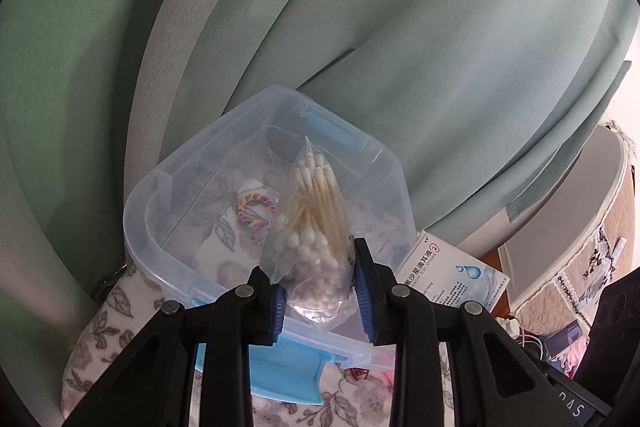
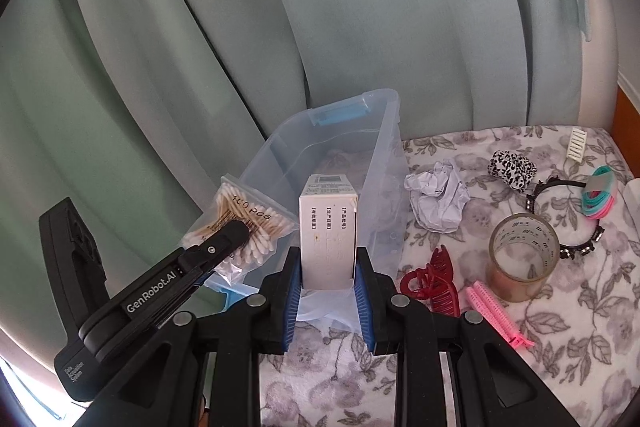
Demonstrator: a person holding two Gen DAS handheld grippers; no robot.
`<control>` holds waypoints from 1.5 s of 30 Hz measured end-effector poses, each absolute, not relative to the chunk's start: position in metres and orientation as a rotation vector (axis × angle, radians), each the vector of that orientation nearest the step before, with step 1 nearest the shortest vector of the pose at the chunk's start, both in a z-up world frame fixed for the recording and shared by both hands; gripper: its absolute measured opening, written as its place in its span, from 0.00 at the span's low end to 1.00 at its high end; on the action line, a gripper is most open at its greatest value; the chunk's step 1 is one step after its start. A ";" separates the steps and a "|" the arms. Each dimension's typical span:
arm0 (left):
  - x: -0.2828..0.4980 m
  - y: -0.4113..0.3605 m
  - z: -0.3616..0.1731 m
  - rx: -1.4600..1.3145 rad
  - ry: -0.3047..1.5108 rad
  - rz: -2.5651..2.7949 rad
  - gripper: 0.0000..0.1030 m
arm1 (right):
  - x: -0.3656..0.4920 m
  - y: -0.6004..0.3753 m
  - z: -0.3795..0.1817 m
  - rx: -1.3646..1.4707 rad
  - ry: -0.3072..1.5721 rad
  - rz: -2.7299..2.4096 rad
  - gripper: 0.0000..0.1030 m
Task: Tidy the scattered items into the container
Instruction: 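Carry the swab bag and white box over the clear box with both tools, then open both tools to release the swab bag and white box into the box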
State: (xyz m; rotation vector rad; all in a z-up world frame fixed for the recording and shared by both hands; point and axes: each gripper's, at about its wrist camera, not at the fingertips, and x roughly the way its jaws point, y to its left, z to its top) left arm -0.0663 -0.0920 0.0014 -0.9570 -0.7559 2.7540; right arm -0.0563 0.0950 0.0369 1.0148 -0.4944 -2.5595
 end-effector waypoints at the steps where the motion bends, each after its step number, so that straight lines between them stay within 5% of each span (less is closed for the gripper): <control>1: -0.068 -0.093 -0.001 -0.966 -0.762 2.753 0.30 | -0.059 0.092 0.035 1.021 -0.487 -2.552 0.27; 14: -0.072 -0.096 -0.005 -0.945 -0.745 2.781 0.31 | -0.074 0.079 0.023 1.028 -0.453 -2.519 0.28; 26: -0.072 -0.086 0.001 -0.948 -0.696 2.776 0.50 | -0.071 0.076 0.024 1.030 -0.420 -2.504 0.41; 45: -0.033 -0.040 0.039 -1.001 -0.574 2.784 0.52 | -0.013 0.182 0.035 0.982 -0.770 -2.664 0.45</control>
